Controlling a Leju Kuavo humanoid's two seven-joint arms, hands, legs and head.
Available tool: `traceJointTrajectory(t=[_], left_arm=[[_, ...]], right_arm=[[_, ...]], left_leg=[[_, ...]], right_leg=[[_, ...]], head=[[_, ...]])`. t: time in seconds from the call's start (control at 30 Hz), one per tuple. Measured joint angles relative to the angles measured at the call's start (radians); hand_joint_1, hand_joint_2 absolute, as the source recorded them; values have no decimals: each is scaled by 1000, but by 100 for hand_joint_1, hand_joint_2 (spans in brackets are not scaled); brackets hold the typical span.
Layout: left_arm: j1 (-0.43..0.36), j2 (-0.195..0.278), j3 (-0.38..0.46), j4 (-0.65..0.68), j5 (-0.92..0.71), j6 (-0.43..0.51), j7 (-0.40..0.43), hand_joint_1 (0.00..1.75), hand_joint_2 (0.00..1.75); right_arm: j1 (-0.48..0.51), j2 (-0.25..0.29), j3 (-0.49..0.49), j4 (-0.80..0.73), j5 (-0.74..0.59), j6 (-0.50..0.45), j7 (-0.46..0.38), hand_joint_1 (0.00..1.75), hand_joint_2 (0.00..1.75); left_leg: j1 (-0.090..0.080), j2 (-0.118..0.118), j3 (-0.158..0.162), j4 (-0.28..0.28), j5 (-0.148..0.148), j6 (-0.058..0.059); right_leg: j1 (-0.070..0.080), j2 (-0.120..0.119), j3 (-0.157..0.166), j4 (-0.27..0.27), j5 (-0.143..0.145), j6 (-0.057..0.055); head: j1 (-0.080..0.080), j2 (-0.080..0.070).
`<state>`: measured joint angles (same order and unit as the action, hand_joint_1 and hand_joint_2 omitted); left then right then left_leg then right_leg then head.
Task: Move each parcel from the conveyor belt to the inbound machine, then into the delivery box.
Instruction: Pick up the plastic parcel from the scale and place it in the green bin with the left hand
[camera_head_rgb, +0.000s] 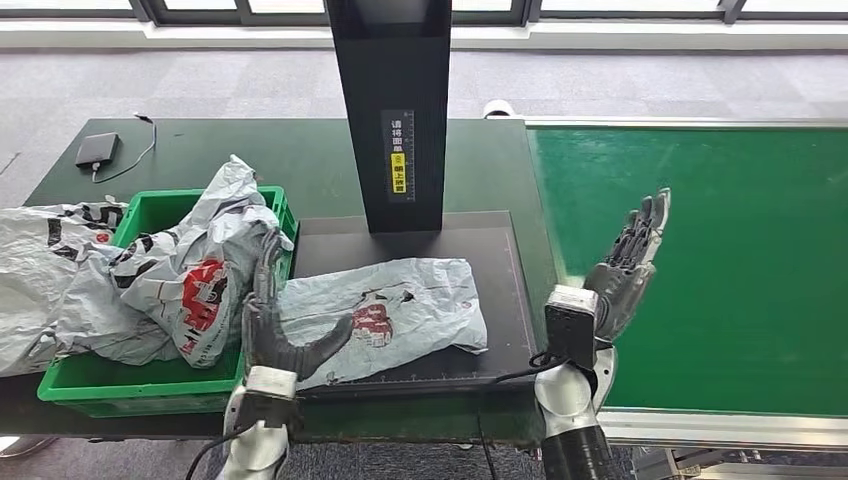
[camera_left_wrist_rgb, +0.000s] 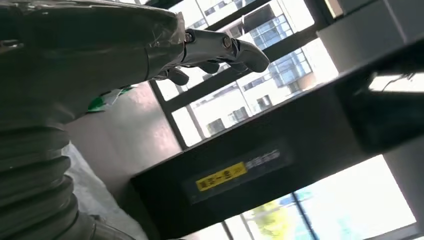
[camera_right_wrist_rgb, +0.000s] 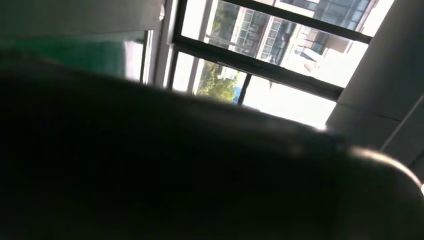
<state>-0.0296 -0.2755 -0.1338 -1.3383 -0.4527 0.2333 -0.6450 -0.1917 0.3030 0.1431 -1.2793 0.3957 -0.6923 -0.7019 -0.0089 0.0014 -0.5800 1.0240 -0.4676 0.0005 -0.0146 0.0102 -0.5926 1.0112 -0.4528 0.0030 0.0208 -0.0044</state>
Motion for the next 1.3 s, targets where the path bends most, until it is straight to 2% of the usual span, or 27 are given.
traceJointTrajectory(t=[0.1,0.17,0.4,0.47,0.6,0.77,0.9,1.1,1.3], left_arm=[[-83,-1,-34,175,-221,116,129,0,175],[-130,-4,-53,266,-284,144,172,0,175],[-206,-18,-75,421,-313,158,196,0,175],[-224,-21,-81,454,-365,168,251,0,175],[-276,-34,-87,564,-564,180,431,0,175],[-309,-45,-88,686,-707,157,548,2,175],[-329,-49,-88,741,-775,121,614,175,175],[-338,-52,-88,774,-827,69,649,175,175],[-349,-54,-88,798,-878,-25,670,175,175]], right_arm=[[20,-1,3,-83,40,-4,0,0,175],[27,-2,3,-123,55,-5,0,0,175],[40,-4,3,-190,60,-6,0,0,175],[41,-4,4,-198,58,-6,0,0,175],[41,-5,5,-202,69,-6,1,0,175],[41,-5,5,-202,73,-6,1,0,175],[41,-5,6,-202,64,-6,1,0,175],[40,-5,11,-202,56,-6,1,0,175],[40,-5,11,-200,42,-6,1,0,175]], left_leg=[[0,0,0,0,0,0],[0,1,0,0,0,0],[0,1,0,0,0,0],[0,1,0,0,0,0],[0,1,-1,0,0,0],[0,1,-1,0,0,0],[0,-1,0,0,0,0],[0,-1,1,0,0,0],[0,-1,4,0,0,0]], right_leg=[[0,0,0,0,1,0],[0,1,0,0,2,1],[0,2,0,0,2,1],[0,2,0,0,2,1],[0,2,0,0,2,1],[0,2,0,0,2,1],[0,1,1,0,1,1],[0,0,3,0,1,1],[0,-1,7,0,1,1]], head=[[0,0],[0,0],[0,0],[0,0],[0,0],[0,0],[0,0],[0,0],[0,0]])
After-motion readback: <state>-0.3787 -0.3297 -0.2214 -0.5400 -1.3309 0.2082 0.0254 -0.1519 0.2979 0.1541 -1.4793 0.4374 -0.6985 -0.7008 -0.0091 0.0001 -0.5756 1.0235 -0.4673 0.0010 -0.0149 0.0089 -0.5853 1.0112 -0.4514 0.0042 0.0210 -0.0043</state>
